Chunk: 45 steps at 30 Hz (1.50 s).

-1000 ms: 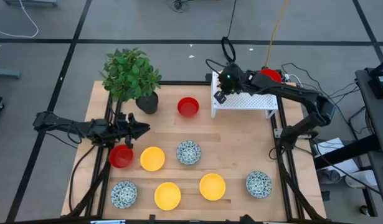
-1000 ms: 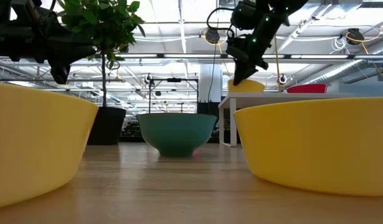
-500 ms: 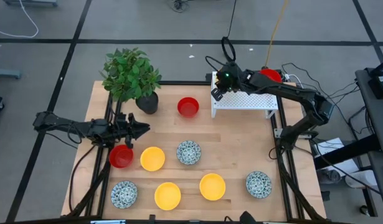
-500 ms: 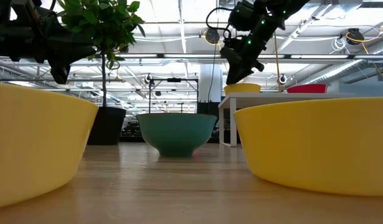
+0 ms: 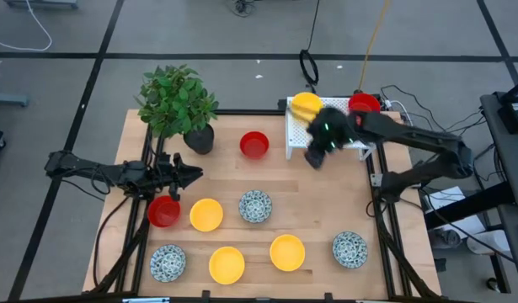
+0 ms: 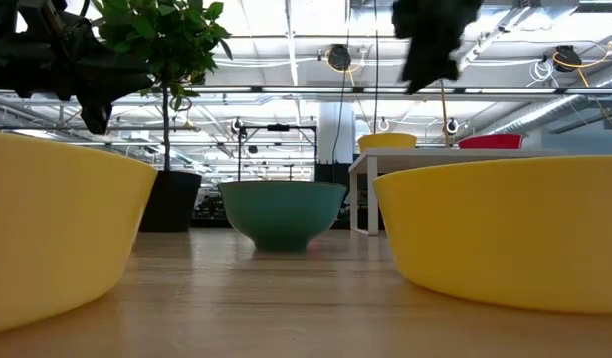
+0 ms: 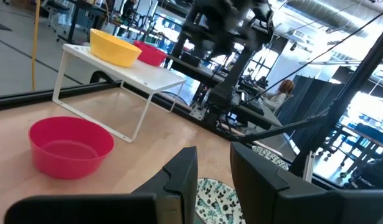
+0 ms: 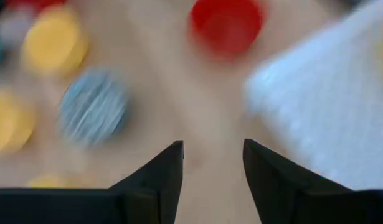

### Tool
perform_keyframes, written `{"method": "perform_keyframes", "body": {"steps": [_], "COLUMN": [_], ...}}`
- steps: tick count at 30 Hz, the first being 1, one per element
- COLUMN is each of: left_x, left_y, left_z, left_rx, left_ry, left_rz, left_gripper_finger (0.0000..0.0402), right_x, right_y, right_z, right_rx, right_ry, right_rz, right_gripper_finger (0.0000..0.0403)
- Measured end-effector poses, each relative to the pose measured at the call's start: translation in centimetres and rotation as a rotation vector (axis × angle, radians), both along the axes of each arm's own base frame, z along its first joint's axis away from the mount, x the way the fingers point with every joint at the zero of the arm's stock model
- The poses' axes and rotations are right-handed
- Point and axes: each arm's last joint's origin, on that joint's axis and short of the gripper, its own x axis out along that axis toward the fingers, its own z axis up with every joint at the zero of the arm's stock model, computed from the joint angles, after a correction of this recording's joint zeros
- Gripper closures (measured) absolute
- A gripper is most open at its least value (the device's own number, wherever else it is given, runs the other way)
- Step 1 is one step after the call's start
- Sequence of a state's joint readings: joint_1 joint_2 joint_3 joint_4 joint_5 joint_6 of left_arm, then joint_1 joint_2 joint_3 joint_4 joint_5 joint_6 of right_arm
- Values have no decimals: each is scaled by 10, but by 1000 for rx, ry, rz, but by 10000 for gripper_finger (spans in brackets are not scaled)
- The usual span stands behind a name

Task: Pick & Place Mini bowls
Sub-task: Put the blue bowl on the shelf

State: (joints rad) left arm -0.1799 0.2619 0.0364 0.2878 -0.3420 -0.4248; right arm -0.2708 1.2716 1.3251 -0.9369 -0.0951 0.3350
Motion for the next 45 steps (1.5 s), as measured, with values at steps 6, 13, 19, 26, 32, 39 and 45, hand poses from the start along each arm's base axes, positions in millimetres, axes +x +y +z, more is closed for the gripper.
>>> {"method": "perform_keyframes", "body": {"steps": [6,13,19,26,32,39,45], "left_x": [0,0,0,0,0,0,0], "left_y": [0,0,0,0,0,0,0], "left_z": [0,0,0,0,0,0,0], "left_rx": [1,1,1,0,1,1,1], "left_ry": [-1,0,-1,0,0,-1,-1], "left_rz": [0,0,0,0,0,0,0], "left_gripper_finger": [304,304,304,304,304,304,304], "right_x": [-23,-34,-35,-42,-42,-40,-37], "right_y": [80,158,213,261,289,306,310], "right_z": [0,-9,-32,-63,-89,-123,-142], "right_rx": [231,363,349,261,141,1,-67], "right_ry": [191,325,442,557,546,618,666], "right_rz": [104,142,200,308,399,496,498], "right_gripper_finger": [250,229,218,221,221,221,221]}}
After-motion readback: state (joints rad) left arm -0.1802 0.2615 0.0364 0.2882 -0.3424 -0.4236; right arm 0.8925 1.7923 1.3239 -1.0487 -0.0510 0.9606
